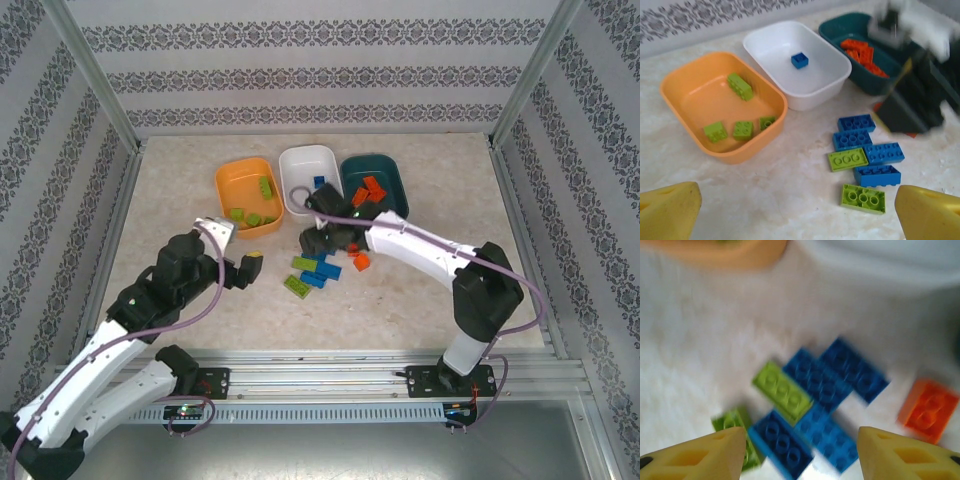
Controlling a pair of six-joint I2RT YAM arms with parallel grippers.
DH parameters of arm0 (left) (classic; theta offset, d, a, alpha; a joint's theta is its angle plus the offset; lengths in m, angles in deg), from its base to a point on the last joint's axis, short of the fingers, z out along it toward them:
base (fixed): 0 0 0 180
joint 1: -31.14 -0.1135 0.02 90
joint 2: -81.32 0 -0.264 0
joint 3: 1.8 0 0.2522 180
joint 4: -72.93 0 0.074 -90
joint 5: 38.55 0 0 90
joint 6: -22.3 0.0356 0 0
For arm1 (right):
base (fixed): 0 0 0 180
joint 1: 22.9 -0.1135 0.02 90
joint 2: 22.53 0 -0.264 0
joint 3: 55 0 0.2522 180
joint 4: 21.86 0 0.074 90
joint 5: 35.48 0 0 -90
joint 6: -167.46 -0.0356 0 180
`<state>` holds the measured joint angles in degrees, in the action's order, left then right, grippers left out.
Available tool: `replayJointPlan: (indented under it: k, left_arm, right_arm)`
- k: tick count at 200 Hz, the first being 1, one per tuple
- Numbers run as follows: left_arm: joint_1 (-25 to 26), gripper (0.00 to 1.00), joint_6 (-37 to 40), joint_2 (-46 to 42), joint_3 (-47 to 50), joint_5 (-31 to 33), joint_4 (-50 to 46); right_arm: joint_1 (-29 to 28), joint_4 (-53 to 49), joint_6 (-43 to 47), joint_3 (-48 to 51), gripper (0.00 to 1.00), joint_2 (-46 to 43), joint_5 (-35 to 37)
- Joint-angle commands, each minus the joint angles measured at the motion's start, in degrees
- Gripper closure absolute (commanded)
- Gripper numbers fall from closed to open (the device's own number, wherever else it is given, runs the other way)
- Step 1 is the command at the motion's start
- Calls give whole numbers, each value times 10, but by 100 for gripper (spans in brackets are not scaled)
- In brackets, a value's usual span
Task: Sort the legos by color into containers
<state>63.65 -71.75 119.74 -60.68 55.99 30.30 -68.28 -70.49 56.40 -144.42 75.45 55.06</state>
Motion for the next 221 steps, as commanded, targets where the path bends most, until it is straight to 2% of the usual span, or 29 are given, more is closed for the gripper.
replayJointPlan:
  k: [1,38,153,221]
  left_arm:
    - [-7,0,5,-23,11,32,21]
    - [-7,0,5,-8,6,31,10]
    - [-7,0,5,4,5,26,7]
    - [-7,0,6,6,4,22,7]
  right_arm:
    - [-41,3,-10,60,39,-3,5]
    - [-63,15,-15,88,39,15,10]
    - [-67,24,-2,43,42,109,12]
    - [-65,35,-15,47,60,102,5]
